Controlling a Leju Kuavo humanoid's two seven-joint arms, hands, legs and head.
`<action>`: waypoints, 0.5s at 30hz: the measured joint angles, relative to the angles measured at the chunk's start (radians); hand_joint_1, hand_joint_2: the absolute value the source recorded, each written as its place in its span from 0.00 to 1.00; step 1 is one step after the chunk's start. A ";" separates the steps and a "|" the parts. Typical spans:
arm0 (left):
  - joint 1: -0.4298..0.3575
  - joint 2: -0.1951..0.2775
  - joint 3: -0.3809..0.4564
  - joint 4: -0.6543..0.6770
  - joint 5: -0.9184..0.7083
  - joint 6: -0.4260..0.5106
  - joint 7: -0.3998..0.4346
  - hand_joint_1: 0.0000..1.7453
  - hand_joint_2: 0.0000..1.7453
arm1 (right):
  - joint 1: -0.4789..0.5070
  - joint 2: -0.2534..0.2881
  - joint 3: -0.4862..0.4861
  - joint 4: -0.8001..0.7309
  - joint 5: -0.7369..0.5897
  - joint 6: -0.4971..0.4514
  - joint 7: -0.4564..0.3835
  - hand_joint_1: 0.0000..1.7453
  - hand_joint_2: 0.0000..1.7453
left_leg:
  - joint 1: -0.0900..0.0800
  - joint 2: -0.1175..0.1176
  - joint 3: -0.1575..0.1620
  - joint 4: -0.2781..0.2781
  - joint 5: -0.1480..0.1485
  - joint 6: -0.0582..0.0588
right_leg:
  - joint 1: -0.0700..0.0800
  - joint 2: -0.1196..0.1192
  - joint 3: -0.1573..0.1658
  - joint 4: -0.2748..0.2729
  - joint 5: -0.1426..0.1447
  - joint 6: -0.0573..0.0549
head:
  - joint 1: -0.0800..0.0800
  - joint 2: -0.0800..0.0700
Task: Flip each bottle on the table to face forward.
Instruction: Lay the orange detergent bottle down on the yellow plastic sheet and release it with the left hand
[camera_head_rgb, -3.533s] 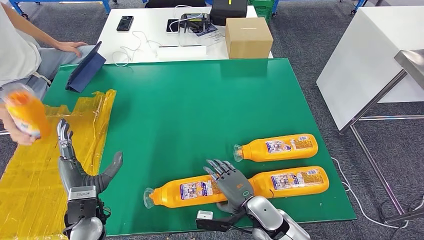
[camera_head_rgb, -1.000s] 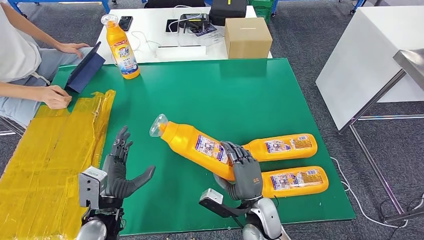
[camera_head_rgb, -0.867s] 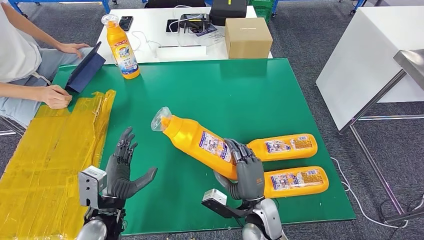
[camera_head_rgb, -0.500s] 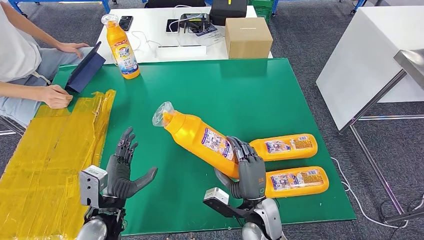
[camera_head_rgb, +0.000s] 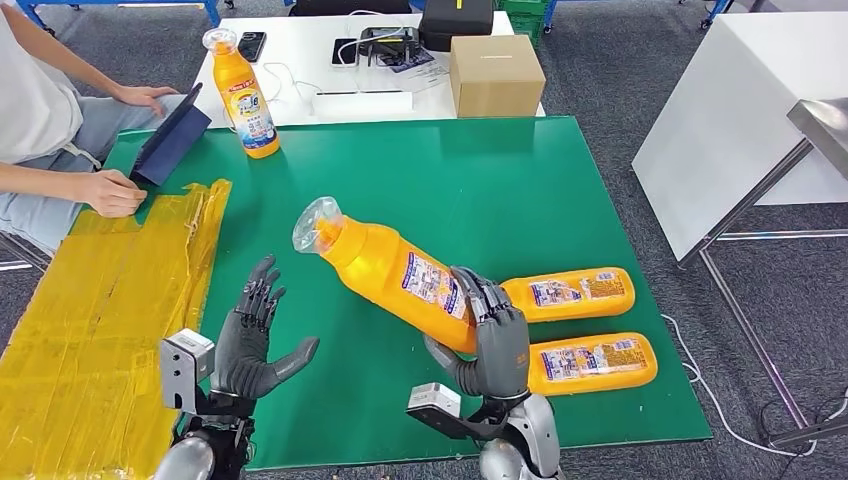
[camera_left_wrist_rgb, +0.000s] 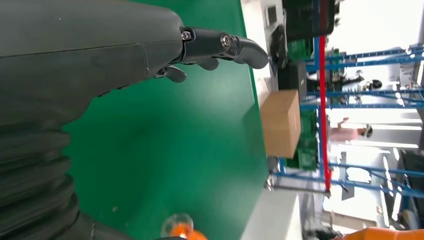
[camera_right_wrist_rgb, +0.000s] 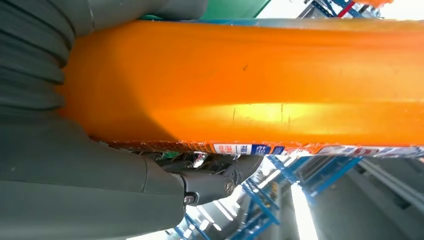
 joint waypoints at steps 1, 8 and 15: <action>0.000 0.001 -0.002 0.001 0.006 -0.003 0.000 0.00 1.00 | 0.000 0.005 -0.004 -0.002 -0.007 0.000 -0.013 1.00 1.00 | 0.000 0.000 0.000 0.000 0.000 0.000 | 0.000 0.000 0.000 0.000 0.000 0.000 | 0.000 0.000; -0.085 0.021 -0.048 0.051 0.308 -0.219 0.059 0.00 1.00 | -0.144 0.081 0.132 0.158 -0.247 0.150 -0.031 1.00 1.00 | 0.000 0.000 0.000 0.000 0.001 0.000 | 0.000 0.000 0.000 0.000 0.000 0.000 | 0.000 0.000; -0.120 0.030 -0.065 0.079 0.338 -0.234 0.070 0.00 1.00 | -0.210 0.106 0.209 0.301 -0.256 0.172 -0.031 1.00 1.00 | 0.000 0.000 -0.001 0.000 0.000 0.000 | 0.000 0.000 -0.001 0.001 0.000 0.000 | 0.000 0.000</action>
